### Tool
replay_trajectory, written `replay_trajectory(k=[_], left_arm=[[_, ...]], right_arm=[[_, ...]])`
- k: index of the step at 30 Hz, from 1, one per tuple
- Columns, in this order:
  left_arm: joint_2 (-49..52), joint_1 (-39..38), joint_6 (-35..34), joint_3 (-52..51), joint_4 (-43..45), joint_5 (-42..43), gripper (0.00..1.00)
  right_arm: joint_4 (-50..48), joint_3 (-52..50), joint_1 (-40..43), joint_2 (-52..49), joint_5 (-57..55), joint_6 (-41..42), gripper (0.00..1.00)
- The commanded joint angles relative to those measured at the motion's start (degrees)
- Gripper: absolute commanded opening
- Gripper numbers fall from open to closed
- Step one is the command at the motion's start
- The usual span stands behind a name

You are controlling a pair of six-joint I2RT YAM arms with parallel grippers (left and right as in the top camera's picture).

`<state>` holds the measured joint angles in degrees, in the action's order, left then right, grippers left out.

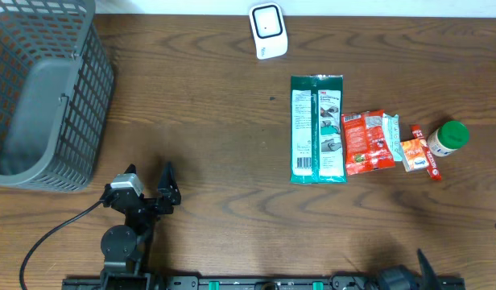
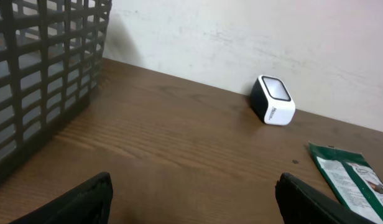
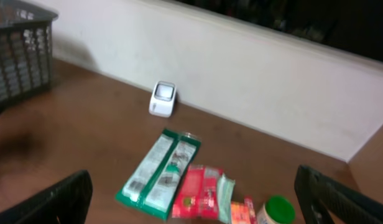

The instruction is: Scan the item barcode

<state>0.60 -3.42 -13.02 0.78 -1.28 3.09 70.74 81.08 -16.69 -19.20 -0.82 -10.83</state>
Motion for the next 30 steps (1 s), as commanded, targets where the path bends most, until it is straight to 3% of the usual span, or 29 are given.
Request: replay_trajectory(k=[1, 10, 23, 26, 30], left_arm=[[-0.37, 0.2, 1.2, -0.55, -2.54, 0.33, 0.84], [-0.37, 0.2, 1.22, -0.55, -2.54, 0.33, 0.84], [-0.37, 0.2, 1.2, -0.55, -2.54, 0.33, 0.84], [-0.37, 0.2, 1.2, -0.55, -2.54, 0.33, 0.84], [-0.37, 0.2, 1.22, -0.55, -2.54, 0.33, 0.84]], right_arm=[[-4.15, -8.61, 1.22, 5.55, 0.96, -0.35, 0.99], [-27.96, -32.74, 2.75, 15.58, 1.42, -0.35, 0.99], [-80.81, -66.9, 8.22, 18.86, 4.13, 5.6, 0.99], [-86.16, -72.0, 9.22, 18.86, 3.48, 8.92, 0.99], [-86.44, -76.5, 9.64, 18.88, -1.03, 15.21, 0.99]])
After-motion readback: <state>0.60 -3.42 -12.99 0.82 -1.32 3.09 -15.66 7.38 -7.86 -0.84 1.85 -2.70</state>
